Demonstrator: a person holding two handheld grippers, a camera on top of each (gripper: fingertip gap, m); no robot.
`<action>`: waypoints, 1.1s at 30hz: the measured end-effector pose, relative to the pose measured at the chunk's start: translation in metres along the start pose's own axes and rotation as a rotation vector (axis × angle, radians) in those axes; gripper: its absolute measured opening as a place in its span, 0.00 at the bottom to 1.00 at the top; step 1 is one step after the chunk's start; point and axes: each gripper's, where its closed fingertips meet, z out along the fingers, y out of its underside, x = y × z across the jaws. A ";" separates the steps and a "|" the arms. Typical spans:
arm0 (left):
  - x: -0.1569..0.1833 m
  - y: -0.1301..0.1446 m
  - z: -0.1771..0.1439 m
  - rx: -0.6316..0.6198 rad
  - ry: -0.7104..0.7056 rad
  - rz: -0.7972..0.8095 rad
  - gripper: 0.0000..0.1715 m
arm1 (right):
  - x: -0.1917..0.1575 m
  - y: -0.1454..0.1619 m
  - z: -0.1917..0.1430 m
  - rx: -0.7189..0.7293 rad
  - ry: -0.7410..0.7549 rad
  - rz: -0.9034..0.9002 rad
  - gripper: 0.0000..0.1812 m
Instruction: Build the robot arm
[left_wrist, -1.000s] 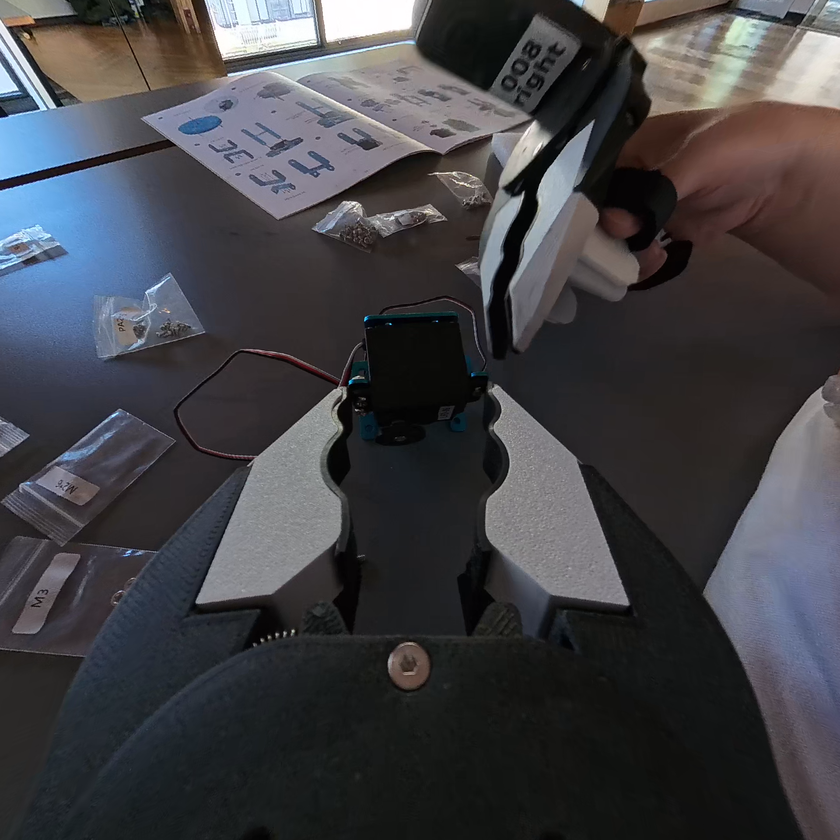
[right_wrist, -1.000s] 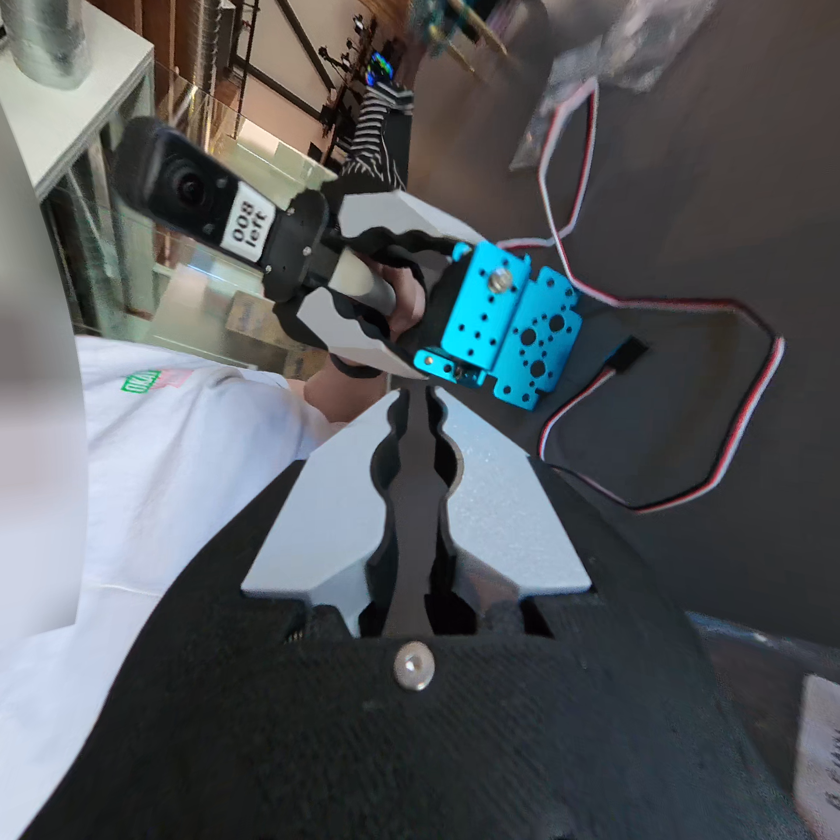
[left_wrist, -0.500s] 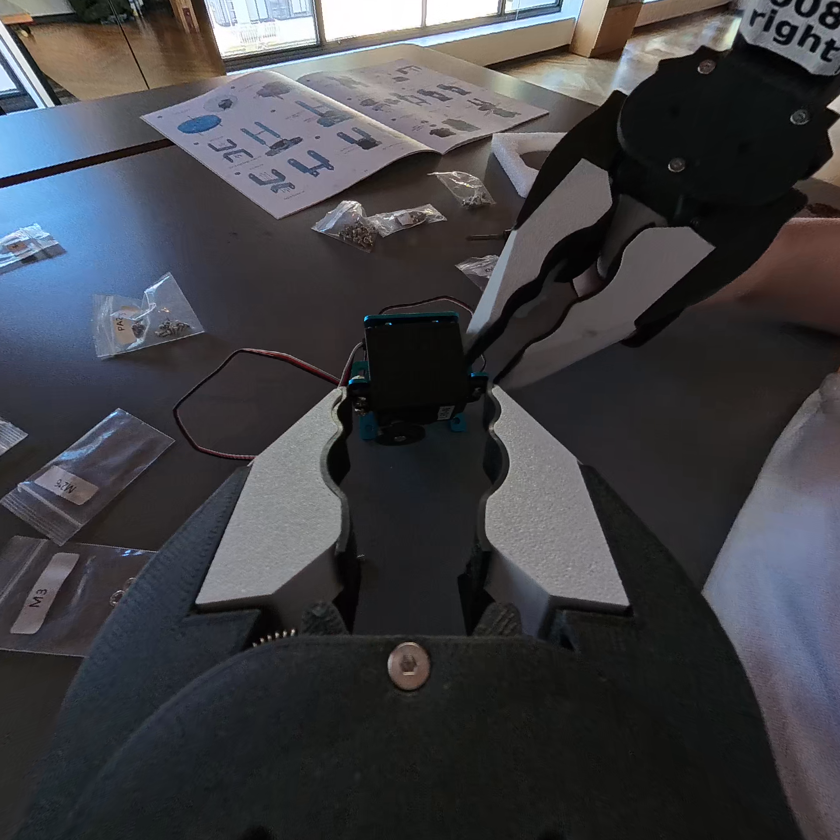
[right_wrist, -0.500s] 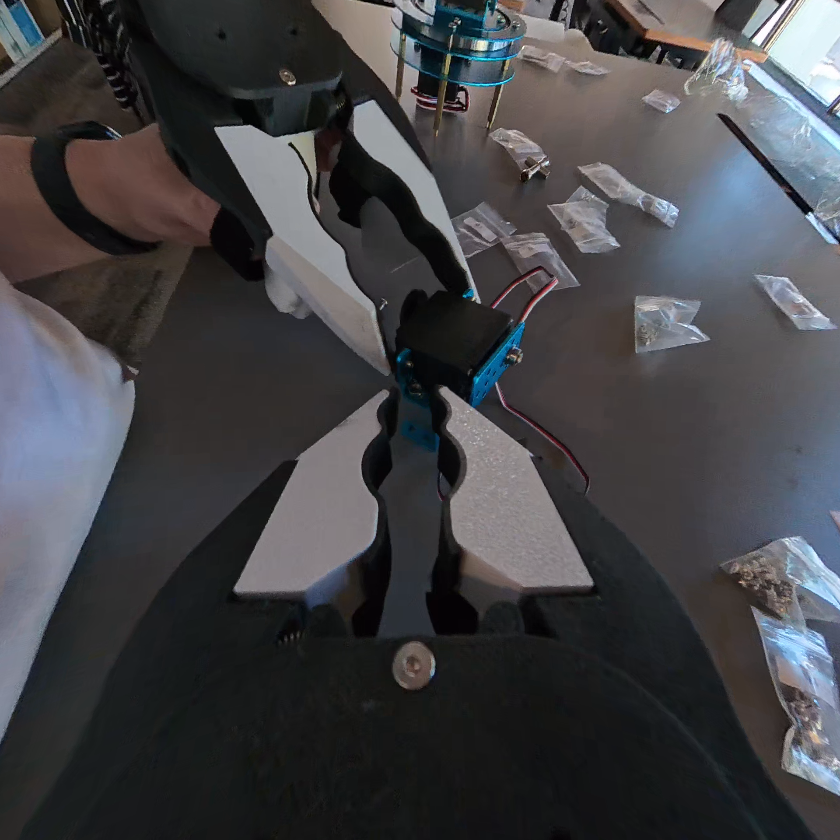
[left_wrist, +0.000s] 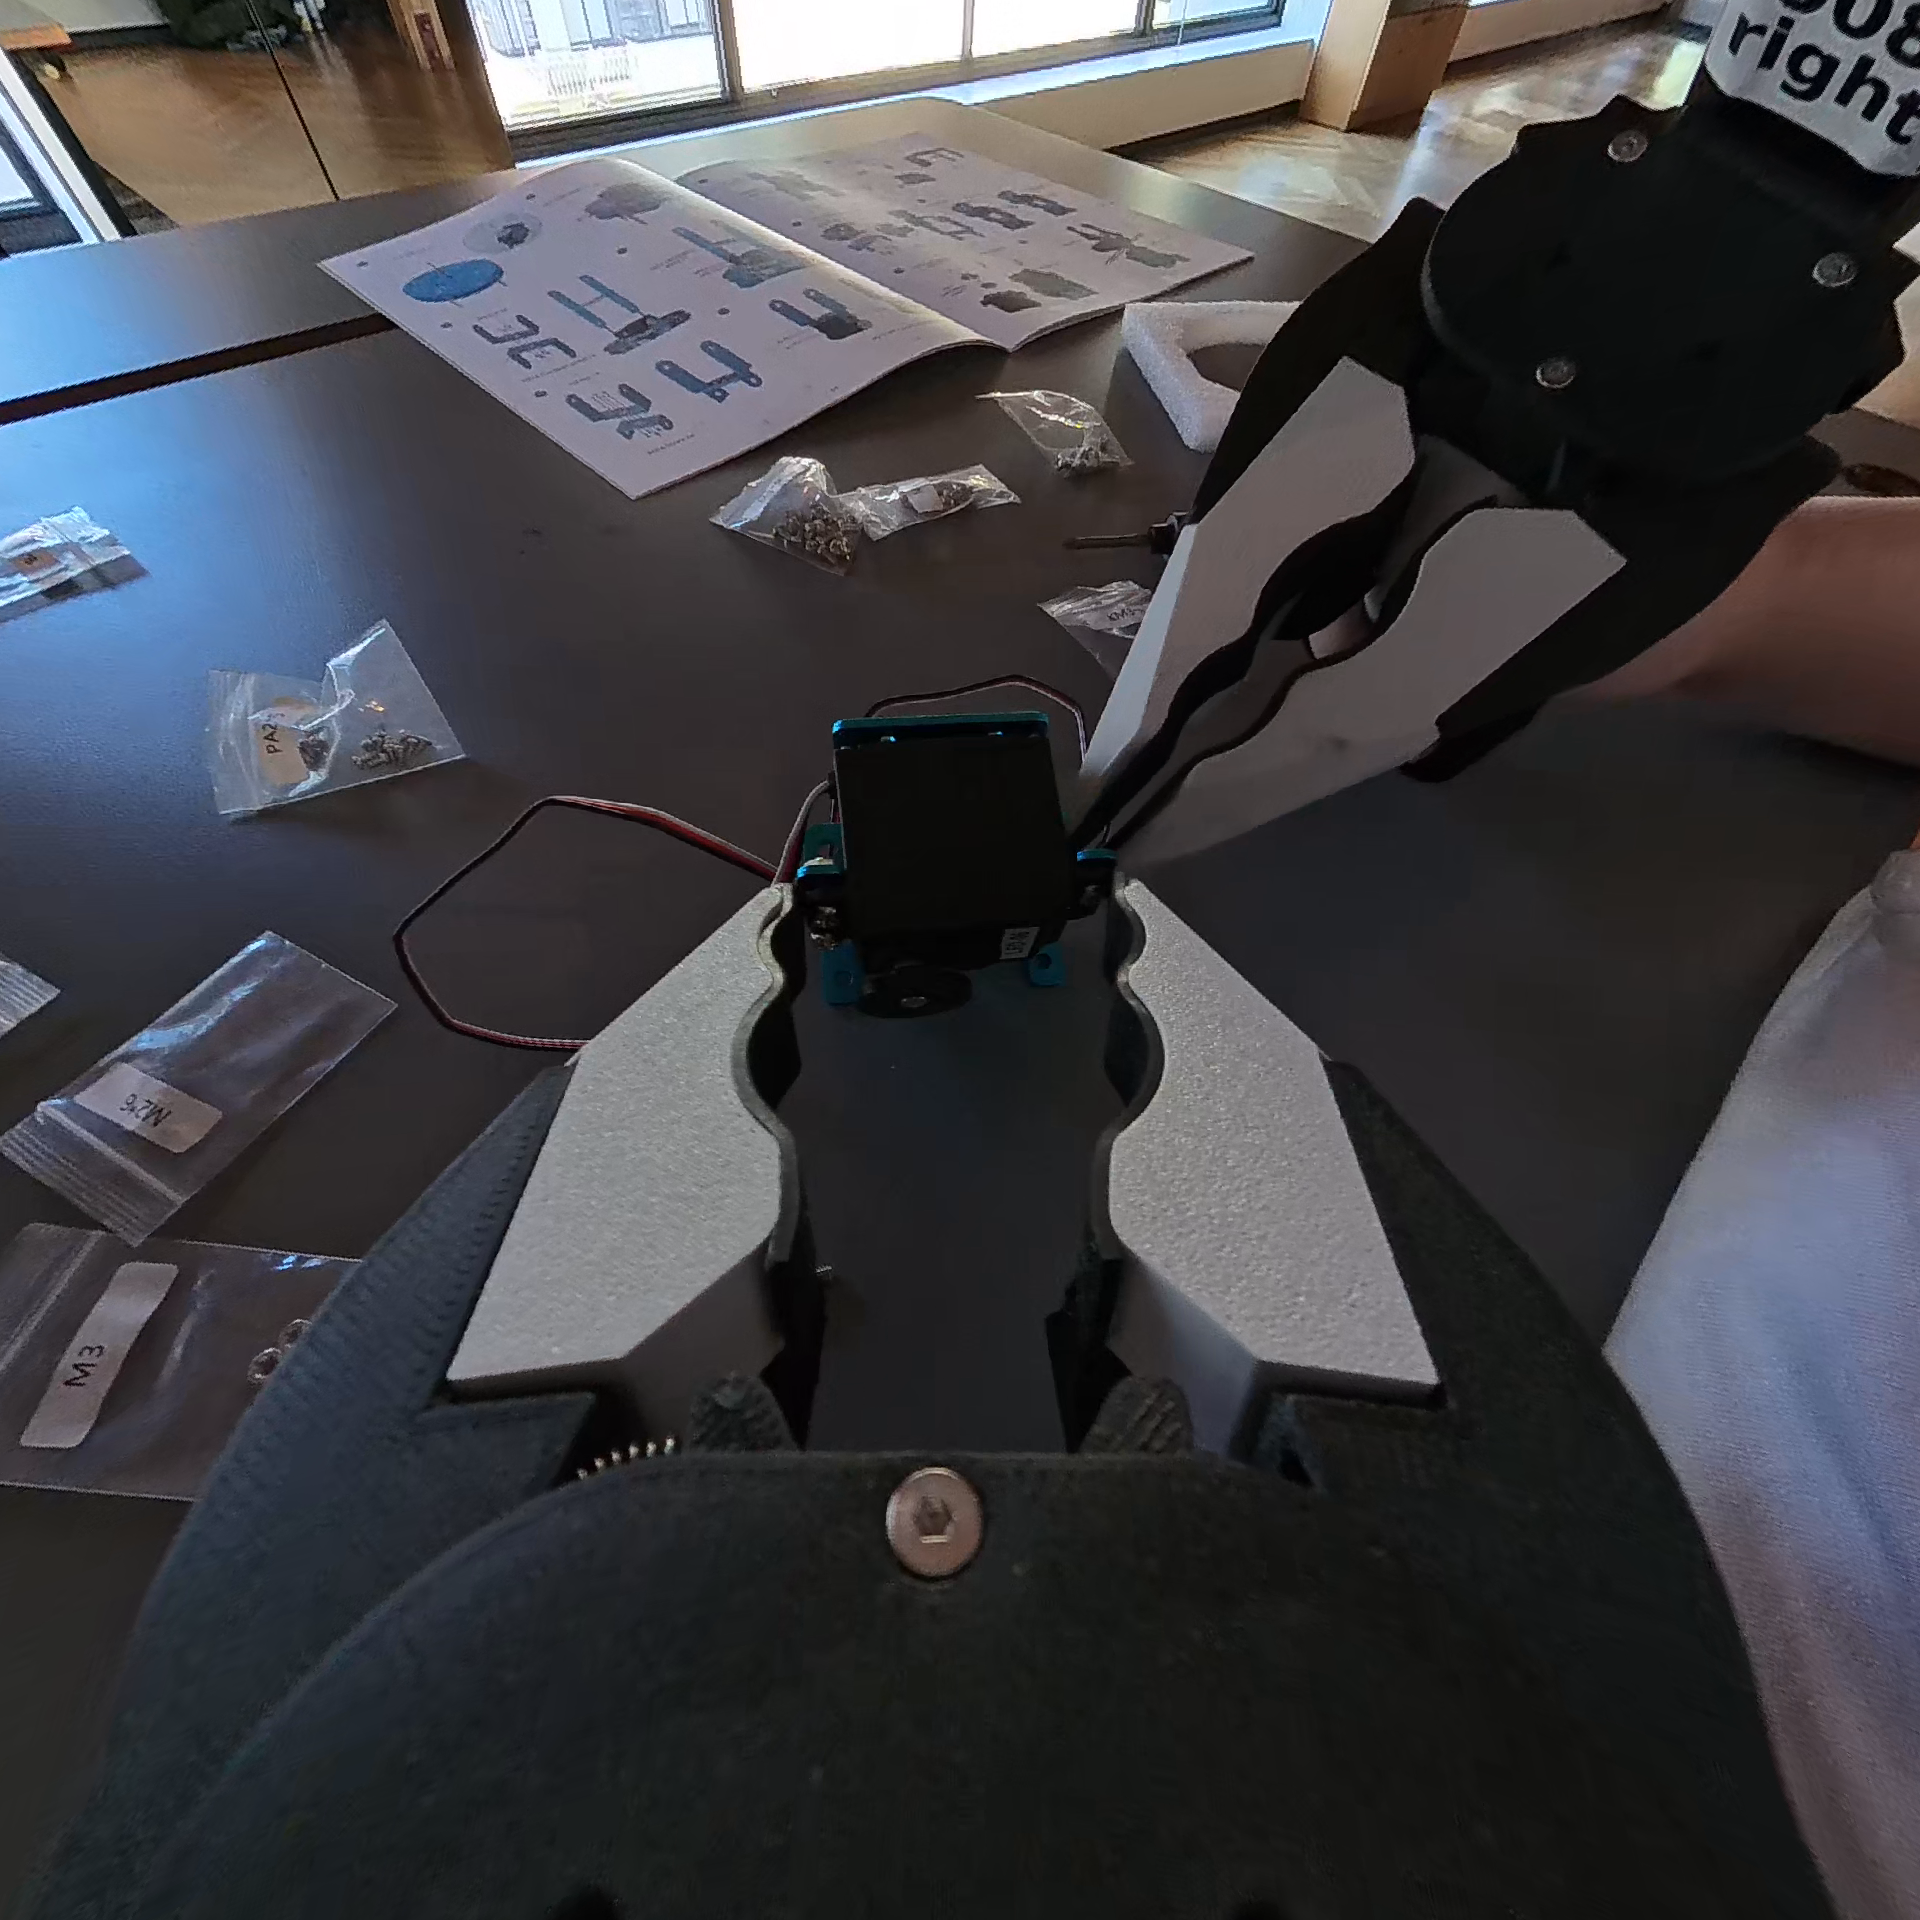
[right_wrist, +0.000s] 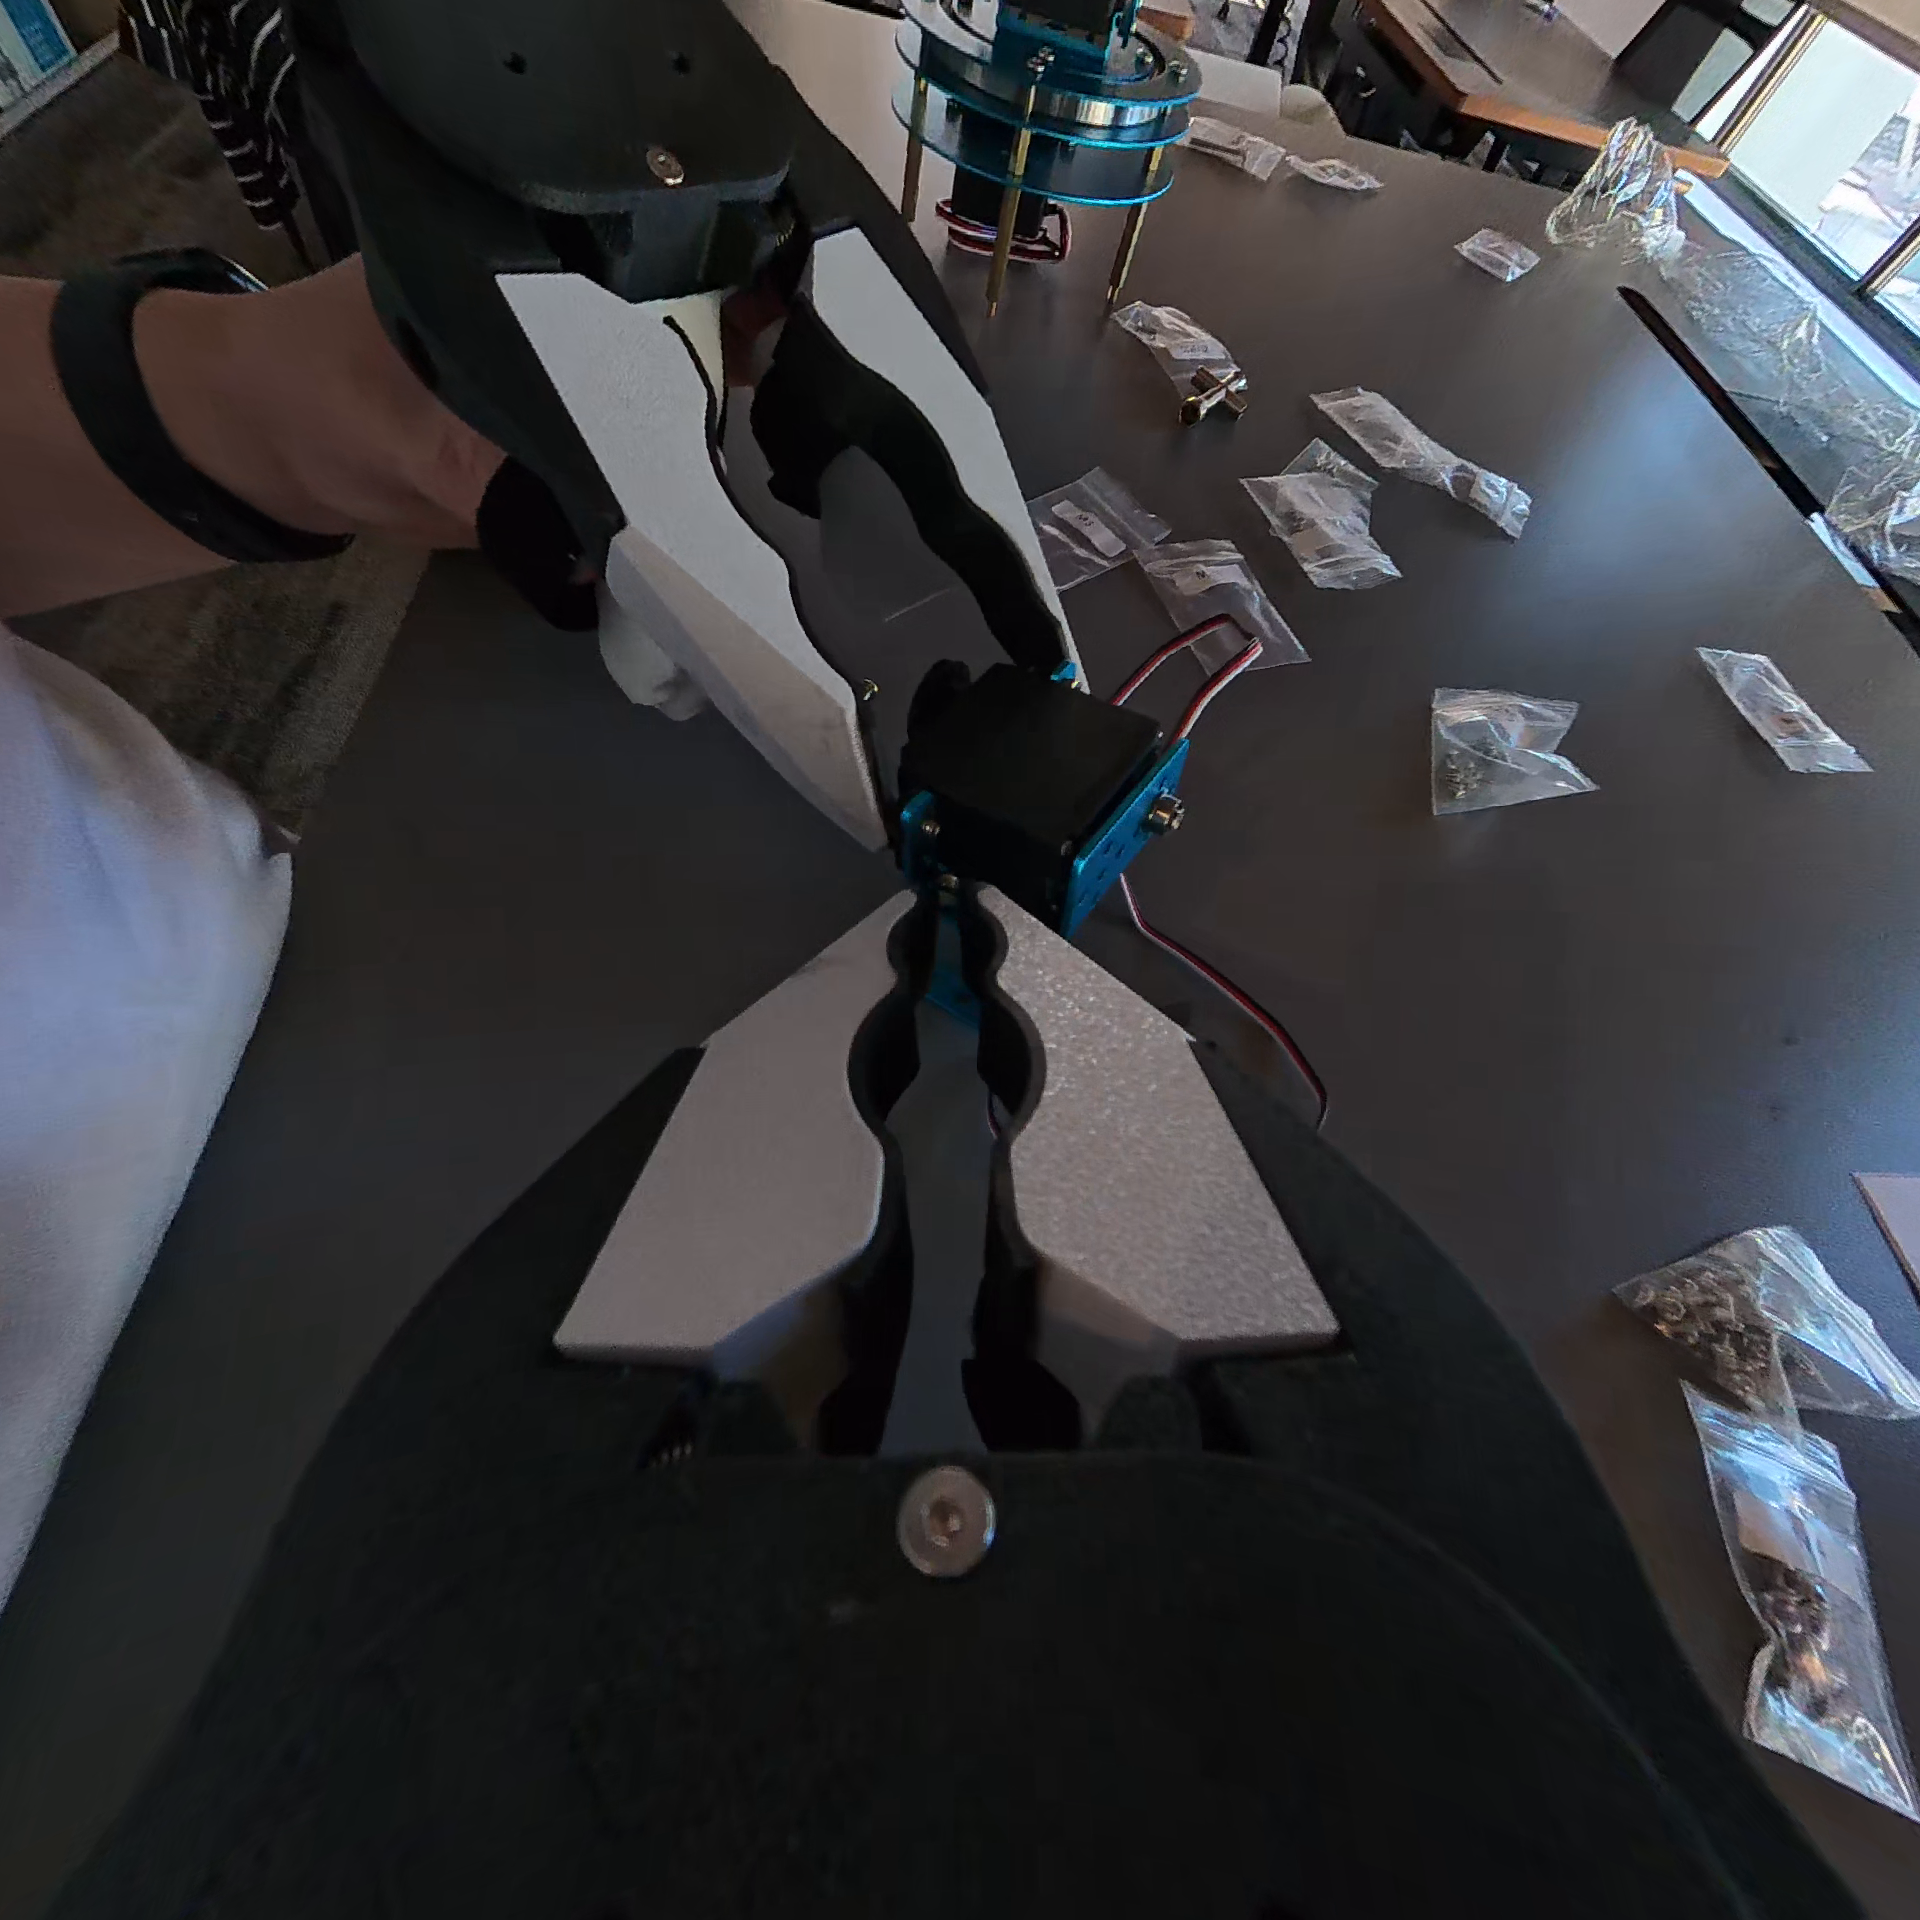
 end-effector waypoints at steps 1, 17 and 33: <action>0.000 0.000 0.000 0.000 0.000 0.000 0.34 | 0.000 0.000 -0.001 0.004 -0.001 0.006 0.02; 0.000 0.001 -0.001 -0.003 -0.005 -0.005 0.34 | -0.004 0.002 0.003 0.015 -0.063 0.096 0.05; 0.000 0.001 0.000 -0.005 -0.015 -0.001 0.34 | 0.013 -0.014 -0.014 0.188 -0.137 0.640 0.03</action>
